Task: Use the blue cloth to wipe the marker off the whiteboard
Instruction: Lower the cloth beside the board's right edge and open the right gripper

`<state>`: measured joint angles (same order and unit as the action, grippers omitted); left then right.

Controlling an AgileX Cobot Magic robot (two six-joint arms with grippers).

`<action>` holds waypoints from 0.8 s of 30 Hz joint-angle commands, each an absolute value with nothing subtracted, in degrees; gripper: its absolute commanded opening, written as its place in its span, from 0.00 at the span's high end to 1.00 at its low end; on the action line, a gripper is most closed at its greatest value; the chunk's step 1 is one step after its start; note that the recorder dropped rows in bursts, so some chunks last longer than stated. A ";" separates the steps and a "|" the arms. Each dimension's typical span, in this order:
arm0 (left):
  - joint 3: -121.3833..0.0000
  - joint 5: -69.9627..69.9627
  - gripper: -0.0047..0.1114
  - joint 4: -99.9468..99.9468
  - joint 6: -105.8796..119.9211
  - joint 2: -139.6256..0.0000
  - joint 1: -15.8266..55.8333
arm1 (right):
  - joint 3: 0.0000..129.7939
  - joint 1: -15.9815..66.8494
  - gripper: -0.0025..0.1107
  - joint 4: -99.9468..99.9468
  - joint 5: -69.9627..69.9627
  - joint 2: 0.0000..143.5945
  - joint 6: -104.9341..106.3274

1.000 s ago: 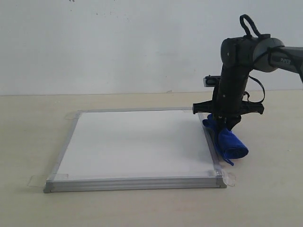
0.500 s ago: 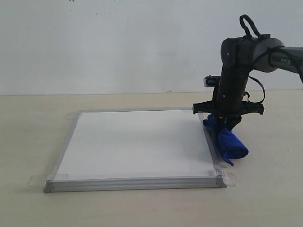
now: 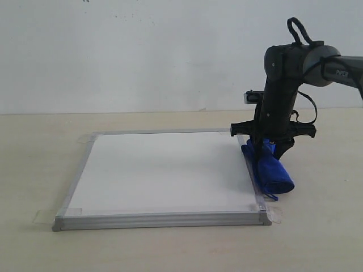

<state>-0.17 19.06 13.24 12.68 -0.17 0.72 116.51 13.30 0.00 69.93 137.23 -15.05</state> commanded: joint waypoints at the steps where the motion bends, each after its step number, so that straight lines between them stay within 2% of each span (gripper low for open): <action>1: 0.00 18.92 0.93 13.15 12.98 0.00 0.58 | 116.58 13.12 0.60 -0.36 69.96 136.69 -14.42; 12: 0.00 18.92 0.93 13.15 12.98 0.00 0.58 | 116.58 13.12 0.59 0.00 69.96 136.07 -10.78; 18: 0.00 18.92 0.93 13.15 12.98 0.00 0.58 | 116.58 13.12 0.43 0.00 69.96 133.77 -10.04; 22: 0.00 18.92 0.93 13.15 12.98 0.00 0.58 | 116.58 13.12 0.44 0.00 69.96 131.88 -10.04; 24: 0.00 18.92 0.93 13.15 12.98 0.00 0.58 | 116.58 13.12 0.49 0.00 69.96 131.44 -10.04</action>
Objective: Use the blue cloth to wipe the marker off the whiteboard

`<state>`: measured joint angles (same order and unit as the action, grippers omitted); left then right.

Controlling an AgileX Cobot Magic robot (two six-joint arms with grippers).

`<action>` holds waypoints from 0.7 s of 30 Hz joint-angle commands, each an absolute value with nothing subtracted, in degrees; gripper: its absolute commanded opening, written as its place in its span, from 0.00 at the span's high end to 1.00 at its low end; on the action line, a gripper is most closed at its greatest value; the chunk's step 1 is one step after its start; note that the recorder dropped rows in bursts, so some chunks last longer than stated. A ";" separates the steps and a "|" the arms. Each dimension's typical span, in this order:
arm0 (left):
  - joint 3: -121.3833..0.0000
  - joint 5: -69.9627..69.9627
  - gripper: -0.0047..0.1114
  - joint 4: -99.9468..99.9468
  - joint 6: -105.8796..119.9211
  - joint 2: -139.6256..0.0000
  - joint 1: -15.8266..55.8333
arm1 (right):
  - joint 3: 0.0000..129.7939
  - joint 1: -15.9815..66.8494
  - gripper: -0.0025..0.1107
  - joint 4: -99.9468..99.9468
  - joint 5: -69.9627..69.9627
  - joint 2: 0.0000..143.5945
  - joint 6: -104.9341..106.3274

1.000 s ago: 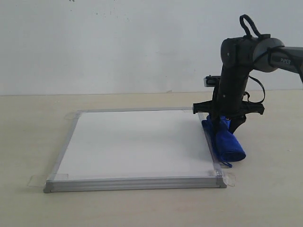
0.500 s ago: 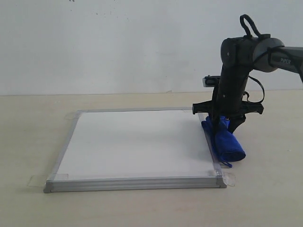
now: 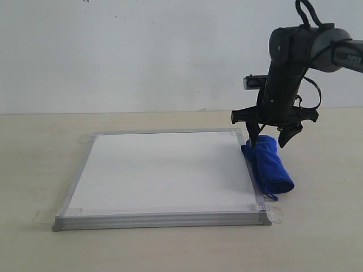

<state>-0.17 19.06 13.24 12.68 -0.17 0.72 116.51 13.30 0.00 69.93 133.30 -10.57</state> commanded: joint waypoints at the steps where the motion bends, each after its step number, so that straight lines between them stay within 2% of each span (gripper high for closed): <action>1: 0.00 18.92 0.93 13.15 12.98 0.00 0.58 | 116.58 13.12 0.56 0.00 69.96 131.44 -10.04; 2: 0.00 18.92 0.93 13.15 12.98 0.00 0.58 | 116.58 13.12 0.63 0.00 69.96 131.44 -10.04; 5: 0.00 18.92 0.93 13.15 12.98 0.00 0.58 | 116.58 13.12 0.95 0.00 69.96 132.36 -10.04; 6: 0.00 18.92 0.93 13.15 12.98 0.00 0.58 | 116.58 13.12 0.98 0.00 69.96 132.79 -10.17; 14: 0.00 18.92 0.93 13.15 12.98 0.00 0.58 | 116.58 13.12 0.98 0.00 69.96 139.18 -9.42; 21: 0.00 18.92 0.93 13.15 12.98 0.00 0.58 | 116.58 13.12 0.98 0.30 69.96 132.95 -4.92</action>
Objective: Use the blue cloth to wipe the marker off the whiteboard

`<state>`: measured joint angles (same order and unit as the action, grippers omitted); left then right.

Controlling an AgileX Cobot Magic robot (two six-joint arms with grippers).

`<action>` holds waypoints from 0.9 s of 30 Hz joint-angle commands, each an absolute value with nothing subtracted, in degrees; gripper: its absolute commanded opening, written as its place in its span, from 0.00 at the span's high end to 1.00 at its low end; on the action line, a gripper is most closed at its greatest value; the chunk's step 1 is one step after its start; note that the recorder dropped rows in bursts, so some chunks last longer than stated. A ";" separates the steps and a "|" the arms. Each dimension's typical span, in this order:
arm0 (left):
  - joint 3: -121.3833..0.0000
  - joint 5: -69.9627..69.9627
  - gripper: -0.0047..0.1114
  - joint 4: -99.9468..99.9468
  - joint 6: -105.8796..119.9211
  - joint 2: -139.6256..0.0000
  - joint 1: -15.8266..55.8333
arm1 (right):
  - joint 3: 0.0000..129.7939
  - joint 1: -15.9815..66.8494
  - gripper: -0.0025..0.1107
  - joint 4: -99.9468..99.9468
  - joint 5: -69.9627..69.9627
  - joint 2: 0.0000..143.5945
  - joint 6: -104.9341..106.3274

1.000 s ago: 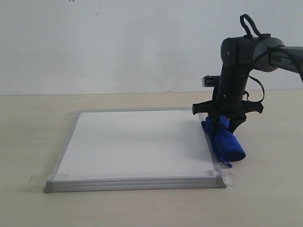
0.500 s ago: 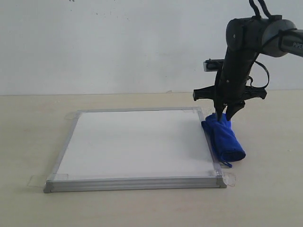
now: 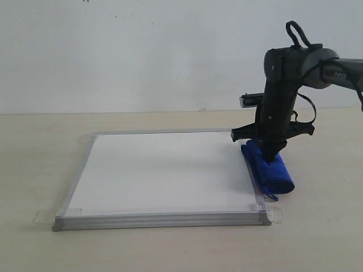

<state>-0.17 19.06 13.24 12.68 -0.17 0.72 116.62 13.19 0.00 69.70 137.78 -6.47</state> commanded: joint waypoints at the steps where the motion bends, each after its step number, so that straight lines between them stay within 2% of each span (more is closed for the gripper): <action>1: 0.00 18.92 0.93 13.15 12.98 0.00 0.58 | 116.58 13.12 0.98 0.30 69.96 131.36 -4.49; 5: 0.00 18.92 0.93 13.15 12.98 0.00 0.58 | 116.17 13.12 0.98 1.35 69.96 125.09 -2.89; 7: 0.00 18.92 0.93 13.15 12.98 0.00 0.58 | 111.19 13.12 0.98 0.52 69.96 120.51 -2.63; 11: 0.00 18.92 0.93 13.15 12.98 0.00 0.58 | 87.11 13.12 0.98 -6.88 69.96 109.44 -4.57; 13: 0.00 18.92 0.93 13.15 12.98 0.00 0.58 | 71.20 13.12 0.98 -9.66 60.68 101.74 -10.94; 15: 0.00 18.92 0.93 13.15 12.98 0.00 0.58 | 61.12 13.12 0.98 -9.38 54.18 95.66 -12.82; 19: 0.00 18.92 0.93 13.15 12.98 0.00 0.58 | 36.38 13.12 0.98 -4.81 40.54 73.26 -13.07; 23: 0.00 18.92 0.93 13.15 12.98 0.00 0.58 | 29.72 13.12 0.98 -4.67 40.00 61.30 -13.15; 27: 0.00 18.92 0.93 13.15 12.98 0.00 0.58 | 28.95 13.12 0.98 -4.67 41.50 50.39 -13.15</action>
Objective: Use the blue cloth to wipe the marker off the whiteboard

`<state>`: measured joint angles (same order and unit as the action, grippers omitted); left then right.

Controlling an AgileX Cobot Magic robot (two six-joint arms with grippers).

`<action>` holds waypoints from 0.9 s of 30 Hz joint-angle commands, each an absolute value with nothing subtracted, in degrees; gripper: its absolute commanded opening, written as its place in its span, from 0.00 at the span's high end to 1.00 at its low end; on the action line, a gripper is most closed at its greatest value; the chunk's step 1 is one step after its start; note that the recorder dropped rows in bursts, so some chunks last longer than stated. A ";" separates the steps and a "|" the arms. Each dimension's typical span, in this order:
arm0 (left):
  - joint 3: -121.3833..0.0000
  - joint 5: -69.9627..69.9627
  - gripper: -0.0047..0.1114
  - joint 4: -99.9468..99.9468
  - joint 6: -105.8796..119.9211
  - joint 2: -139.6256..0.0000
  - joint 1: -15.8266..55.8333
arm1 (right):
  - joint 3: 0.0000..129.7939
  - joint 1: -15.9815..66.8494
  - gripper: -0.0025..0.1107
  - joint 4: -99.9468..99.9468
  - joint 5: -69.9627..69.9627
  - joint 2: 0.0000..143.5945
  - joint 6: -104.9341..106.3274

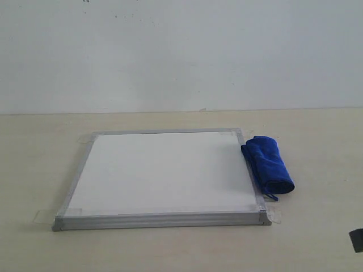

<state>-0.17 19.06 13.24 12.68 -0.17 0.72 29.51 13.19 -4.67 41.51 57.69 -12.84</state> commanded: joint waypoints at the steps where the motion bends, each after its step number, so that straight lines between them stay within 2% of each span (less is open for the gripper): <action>1: 0.00 18.92 0.93 13.15 12.98 0.00 0.58 | 28.95 13.12 0.98 -4.67 41.36 49.13 -13.15; 7: 0.00 18.92 0.93 13.15 12.98 0.00 0.58 | 28.95 13.12 0.98 -4.67 41.36 42.91 -13.15; 27: 0.00 18.92 0.93 13.15 12.98 0.00 0.58 | 28.95 13.12 0.98 -4.78 41.36 36.06 -13.15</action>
